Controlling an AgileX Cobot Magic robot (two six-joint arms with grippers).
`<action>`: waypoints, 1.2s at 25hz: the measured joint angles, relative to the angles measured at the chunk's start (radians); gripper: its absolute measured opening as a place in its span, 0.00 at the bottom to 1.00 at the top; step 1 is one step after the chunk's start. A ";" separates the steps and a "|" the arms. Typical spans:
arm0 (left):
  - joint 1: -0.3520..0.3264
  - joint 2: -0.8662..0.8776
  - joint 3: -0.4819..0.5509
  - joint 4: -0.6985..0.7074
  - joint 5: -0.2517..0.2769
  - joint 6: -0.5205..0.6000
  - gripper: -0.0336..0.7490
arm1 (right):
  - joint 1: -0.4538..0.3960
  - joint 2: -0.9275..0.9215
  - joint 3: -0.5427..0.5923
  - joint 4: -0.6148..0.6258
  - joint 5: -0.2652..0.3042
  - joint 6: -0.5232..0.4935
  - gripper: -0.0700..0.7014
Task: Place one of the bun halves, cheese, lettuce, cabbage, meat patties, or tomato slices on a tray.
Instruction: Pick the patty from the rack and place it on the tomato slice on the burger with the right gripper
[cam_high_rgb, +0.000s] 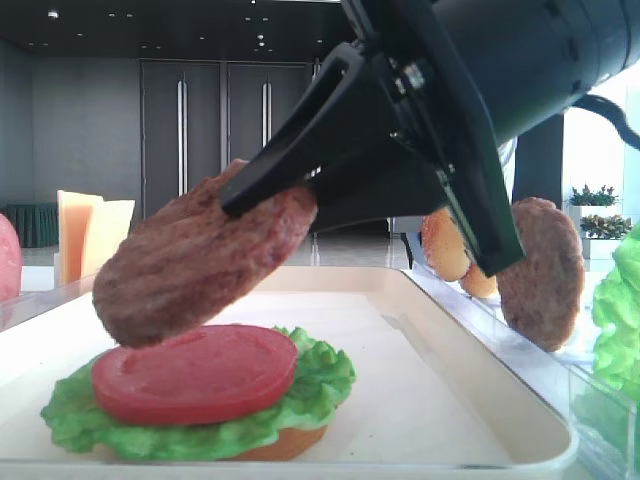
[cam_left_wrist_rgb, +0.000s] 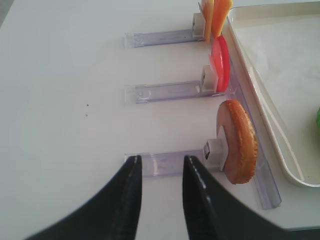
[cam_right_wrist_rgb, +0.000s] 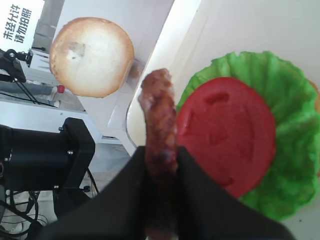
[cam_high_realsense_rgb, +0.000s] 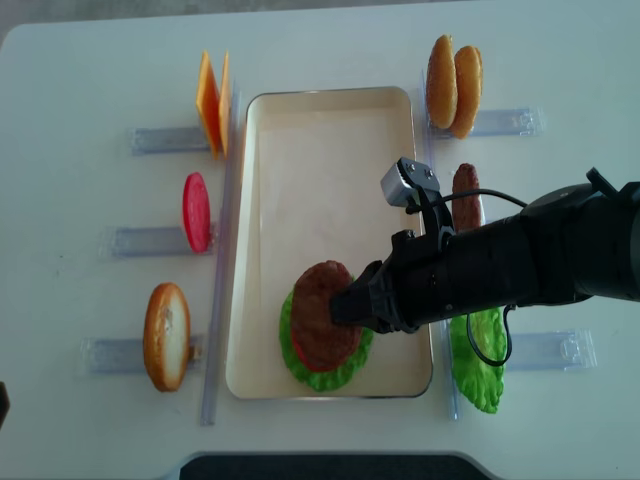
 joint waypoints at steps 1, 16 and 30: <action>0.000 0.000 0.000 0.000 0.000 0.000 0.32 | 0.000 0.000 0.000 0.003 0.001 0.000 0.21; 0.000 0.000 0.000 0.000 0.000 0.000 0.32 | -0.010 0.076 0.000 0.025 0.059 0.000 0.21; 0.000 0.000 0.000 0.000 0.000 0.000 0.32 | -0.011 0.101 -0.004 0.026 0.067 -0.016 0.21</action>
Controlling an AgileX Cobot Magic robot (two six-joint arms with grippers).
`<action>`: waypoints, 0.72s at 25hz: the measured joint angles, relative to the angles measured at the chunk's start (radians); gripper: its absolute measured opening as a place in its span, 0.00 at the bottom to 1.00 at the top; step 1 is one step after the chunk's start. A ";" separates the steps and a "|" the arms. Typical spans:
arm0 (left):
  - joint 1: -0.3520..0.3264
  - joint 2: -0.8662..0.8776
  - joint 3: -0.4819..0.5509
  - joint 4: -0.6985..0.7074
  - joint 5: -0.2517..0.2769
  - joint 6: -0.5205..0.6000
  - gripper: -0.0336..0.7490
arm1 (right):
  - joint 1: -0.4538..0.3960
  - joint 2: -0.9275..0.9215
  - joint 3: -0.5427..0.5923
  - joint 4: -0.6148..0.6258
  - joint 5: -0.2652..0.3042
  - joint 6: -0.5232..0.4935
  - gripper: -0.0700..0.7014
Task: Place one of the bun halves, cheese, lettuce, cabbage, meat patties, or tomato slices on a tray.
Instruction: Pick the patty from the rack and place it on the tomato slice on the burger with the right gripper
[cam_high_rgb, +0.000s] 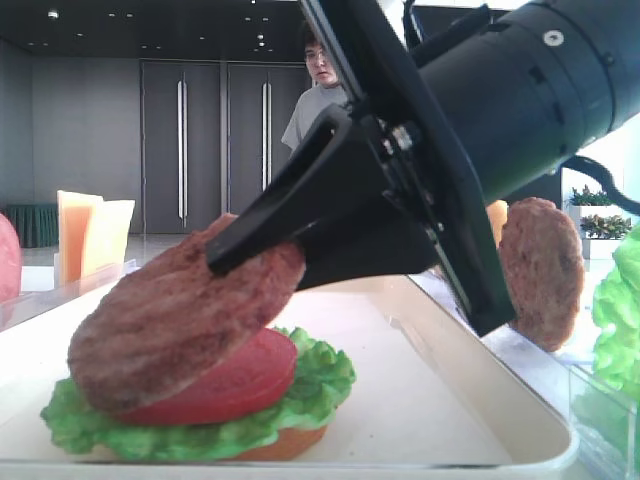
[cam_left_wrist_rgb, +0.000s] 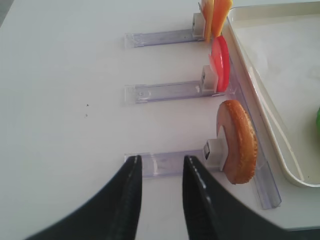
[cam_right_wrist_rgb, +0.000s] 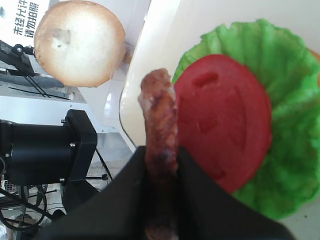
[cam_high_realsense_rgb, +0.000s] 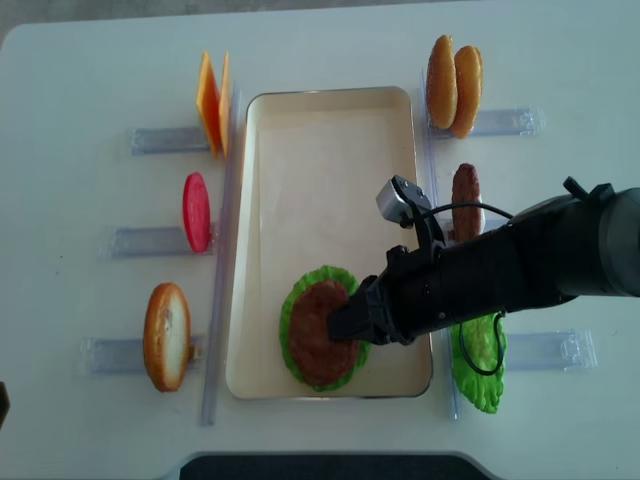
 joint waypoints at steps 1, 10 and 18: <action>0.000 0.000 0.000 0.000 0.000 0.000 0.32 | 0.000 0.000 -0.005 0.000 0.000 0.000 0.21; 0.000 0.000 0.000 0.000 0.000 0.000 0.32 | 0.000 0.000 -0.035 0.000 0.000 0.000 0.21; 0.000 0.000 0.000 0.000 0.000 0.000 0.32 | -0.001 0.000 -0.035 -0.003 -0.028 -0.022 0.27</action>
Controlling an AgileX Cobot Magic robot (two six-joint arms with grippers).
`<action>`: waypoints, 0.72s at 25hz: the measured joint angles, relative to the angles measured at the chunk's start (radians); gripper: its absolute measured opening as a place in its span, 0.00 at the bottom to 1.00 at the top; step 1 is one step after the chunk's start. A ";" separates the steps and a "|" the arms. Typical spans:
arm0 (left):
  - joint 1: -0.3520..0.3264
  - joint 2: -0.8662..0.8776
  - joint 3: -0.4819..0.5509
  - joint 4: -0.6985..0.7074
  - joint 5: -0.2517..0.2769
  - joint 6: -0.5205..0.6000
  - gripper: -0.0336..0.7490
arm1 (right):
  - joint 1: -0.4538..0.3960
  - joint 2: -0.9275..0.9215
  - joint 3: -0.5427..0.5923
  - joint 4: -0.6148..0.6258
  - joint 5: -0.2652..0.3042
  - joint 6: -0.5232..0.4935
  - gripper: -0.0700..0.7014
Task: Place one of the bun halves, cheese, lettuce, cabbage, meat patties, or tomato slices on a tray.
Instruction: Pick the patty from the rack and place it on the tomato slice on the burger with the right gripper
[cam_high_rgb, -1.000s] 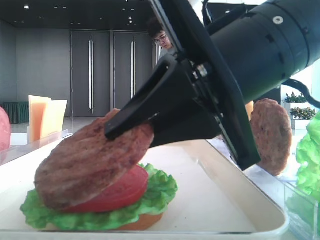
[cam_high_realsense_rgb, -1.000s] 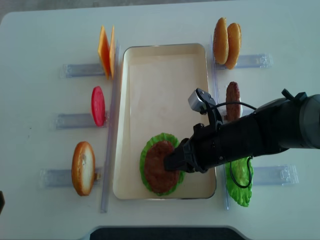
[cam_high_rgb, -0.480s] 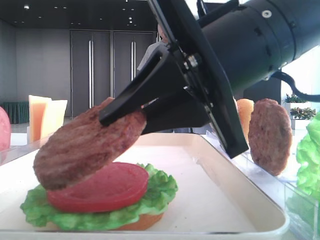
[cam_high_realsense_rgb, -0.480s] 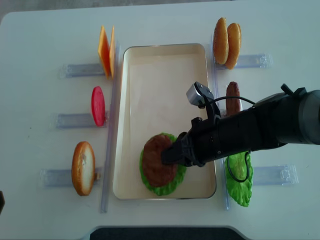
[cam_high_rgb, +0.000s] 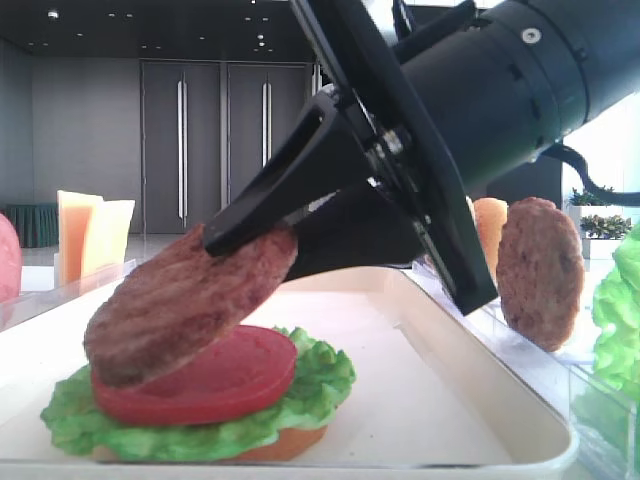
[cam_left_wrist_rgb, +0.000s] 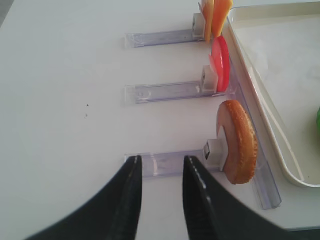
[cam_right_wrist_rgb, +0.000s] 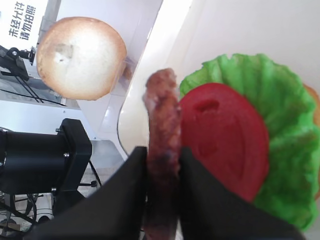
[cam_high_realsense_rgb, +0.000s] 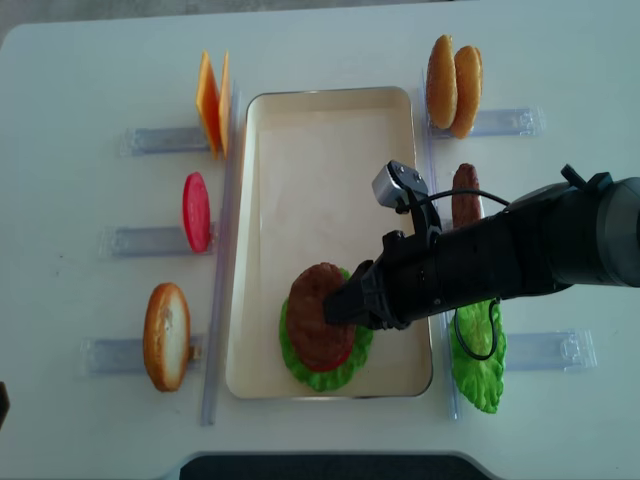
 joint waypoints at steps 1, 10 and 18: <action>0.000 0.000 0.000 0.000 0.000 0.000 0.32 | -0.001 0.000 0.000 -0.005 0.000 0.000 0.32; 0.000 0.000 0.000 0.000 0.000 0.000 0.32 | -0.007 -0.001 0.000 -0.058 -0.010 0.000 0.50; 0.000 0.000 0.000 0.000 0.000 0.000 0.32 | -0.007 -0.061 -0.001 -0.204 -0.140 0.075 0.51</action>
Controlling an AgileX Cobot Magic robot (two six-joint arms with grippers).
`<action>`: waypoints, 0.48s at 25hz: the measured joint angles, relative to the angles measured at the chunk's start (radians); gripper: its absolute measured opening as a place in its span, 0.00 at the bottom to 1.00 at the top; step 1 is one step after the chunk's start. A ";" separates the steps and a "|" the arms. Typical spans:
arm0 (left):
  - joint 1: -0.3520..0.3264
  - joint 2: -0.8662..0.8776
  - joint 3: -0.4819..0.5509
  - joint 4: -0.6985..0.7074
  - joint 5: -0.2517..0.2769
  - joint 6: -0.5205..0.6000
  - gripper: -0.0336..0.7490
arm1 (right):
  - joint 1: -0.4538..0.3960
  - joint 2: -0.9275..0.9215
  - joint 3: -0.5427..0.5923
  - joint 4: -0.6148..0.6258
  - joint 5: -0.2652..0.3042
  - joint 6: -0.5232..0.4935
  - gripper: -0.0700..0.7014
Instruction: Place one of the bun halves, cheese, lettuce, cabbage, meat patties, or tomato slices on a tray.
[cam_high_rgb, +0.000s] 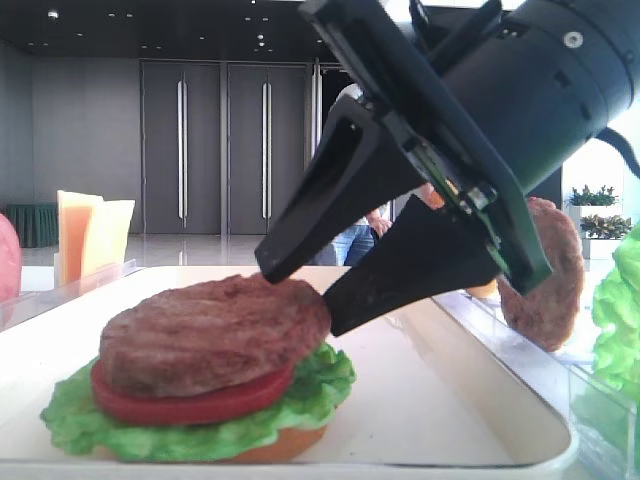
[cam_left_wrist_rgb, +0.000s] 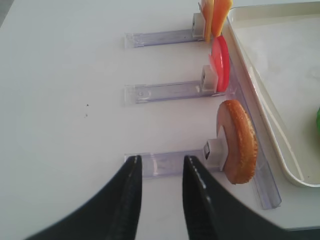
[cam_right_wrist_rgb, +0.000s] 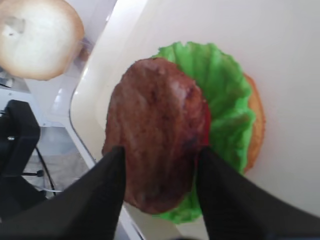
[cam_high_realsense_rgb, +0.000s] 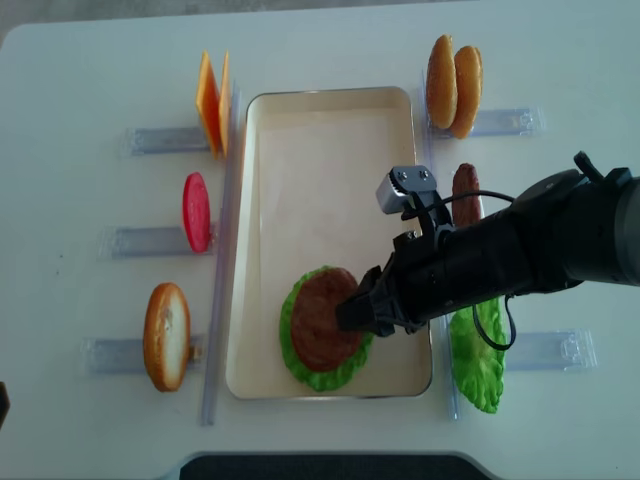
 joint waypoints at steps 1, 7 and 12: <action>0.000 0.000 0.000 0.000 0.000 0.000 0.32 | 0.000 -0.008 0.000 -0.020 -0.019 0.010 0.51; 0.000 0.000 0.000 0.000 0.000 0.000 0.32 | 0.000 -0.084 0.000 -0.139 -0.101 0.084 0.51; 0.000 0.000 0.000 0.000 0.000 0.000 0.32 | -0.015 -0.233 0.000 -0.319 -0.145 0.201 0.51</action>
